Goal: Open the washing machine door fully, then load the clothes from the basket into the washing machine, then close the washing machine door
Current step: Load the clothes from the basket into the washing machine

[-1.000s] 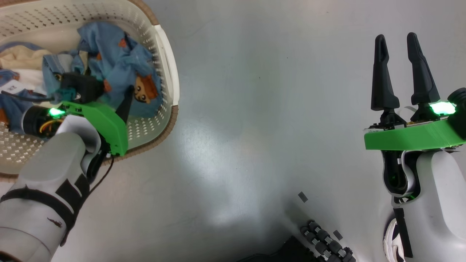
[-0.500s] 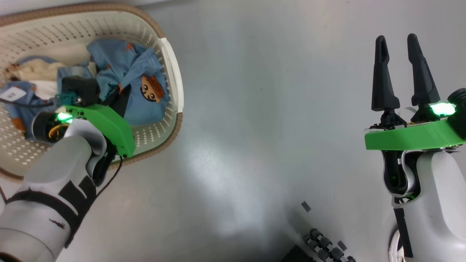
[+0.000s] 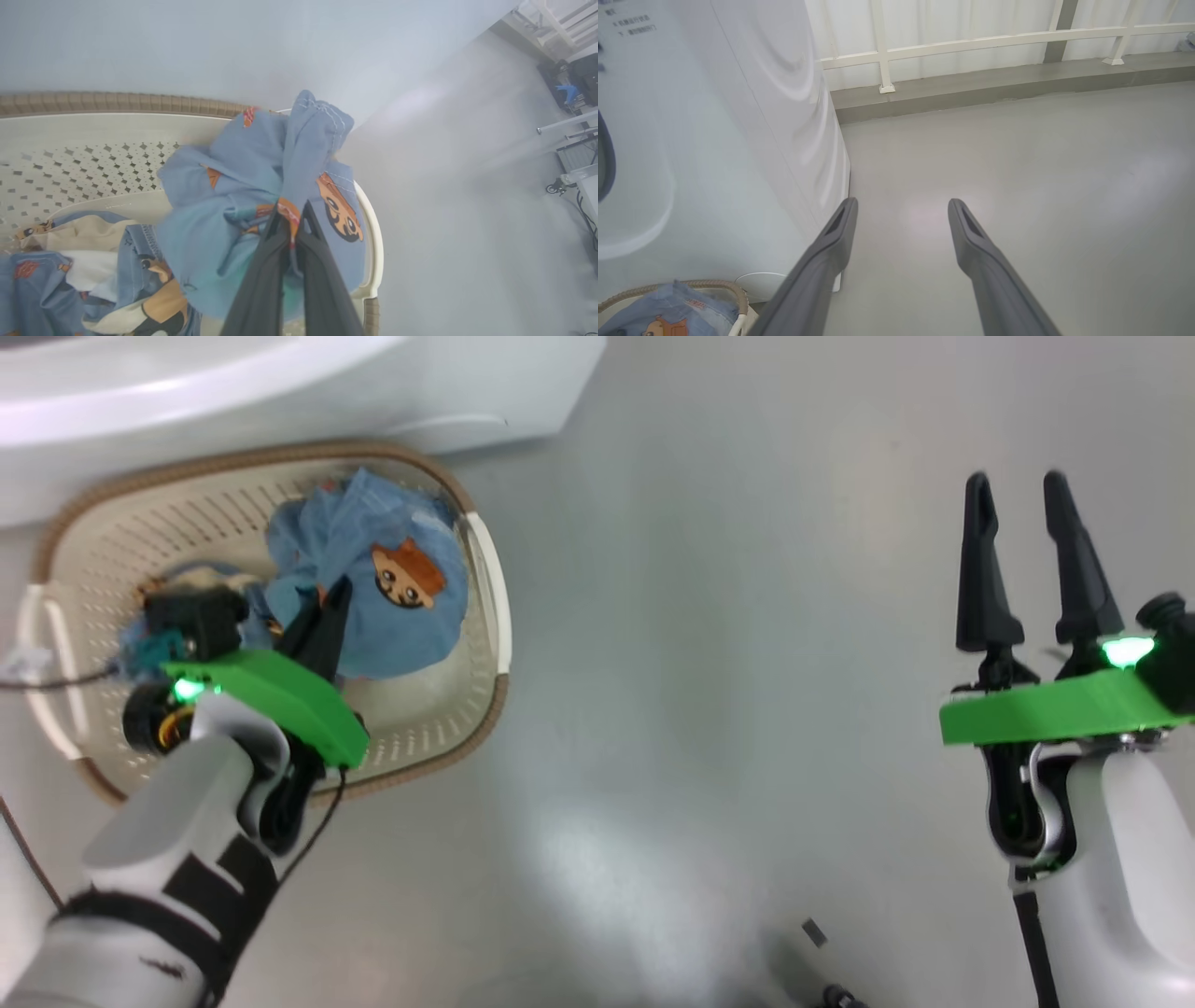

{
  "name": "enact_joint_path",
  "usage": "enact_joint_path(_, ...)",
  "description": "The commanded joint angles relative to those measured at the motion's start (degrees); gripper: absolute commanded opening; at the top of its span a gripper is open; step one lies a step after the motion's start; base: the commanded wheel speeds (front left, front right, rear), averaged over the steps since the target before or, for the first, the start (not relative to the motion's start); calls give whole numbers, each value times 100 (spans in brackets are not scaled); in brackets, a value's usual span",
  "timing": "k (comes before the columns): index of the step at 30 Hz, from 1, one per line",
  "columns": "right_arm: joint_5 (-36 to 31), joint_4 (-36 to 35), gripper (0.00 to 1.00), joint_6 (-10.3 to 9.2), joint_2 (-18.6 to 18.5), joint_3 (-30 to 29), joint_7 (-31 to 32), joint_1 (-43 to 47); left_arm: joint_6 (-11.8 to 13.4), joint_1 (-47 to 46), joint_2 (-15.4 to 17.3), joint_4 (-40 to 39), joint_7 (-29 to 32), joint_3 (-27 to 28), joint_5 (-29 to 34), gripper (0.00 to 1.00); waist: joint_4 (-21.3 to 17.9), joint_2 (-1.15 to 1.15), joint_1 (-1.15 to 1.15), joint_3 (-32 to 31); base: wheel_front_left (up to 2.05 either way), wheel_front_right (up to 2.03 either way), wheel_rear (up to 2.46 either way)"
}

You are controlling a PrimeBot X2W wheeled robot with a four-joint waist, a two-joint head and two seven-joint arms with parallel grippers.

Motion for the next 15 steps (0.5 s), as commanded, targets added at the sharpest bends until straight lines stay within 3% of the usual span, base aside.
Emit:
enact_joint_path(1, -64, -70, 100, 42, -37, 61, -45, 268, -12, 265, 79, -169, -60, 322, 194, 0, 241, 0, 0, -448, 0, 0, 0)
enact_joint_path(15, -348, 130, 100, 42, -37, -139, -45, 800, -12, 1787, -259, -1121, -61, 2222, 1693, 0, 685, 0, 0, -1606, 0, 0, 0)
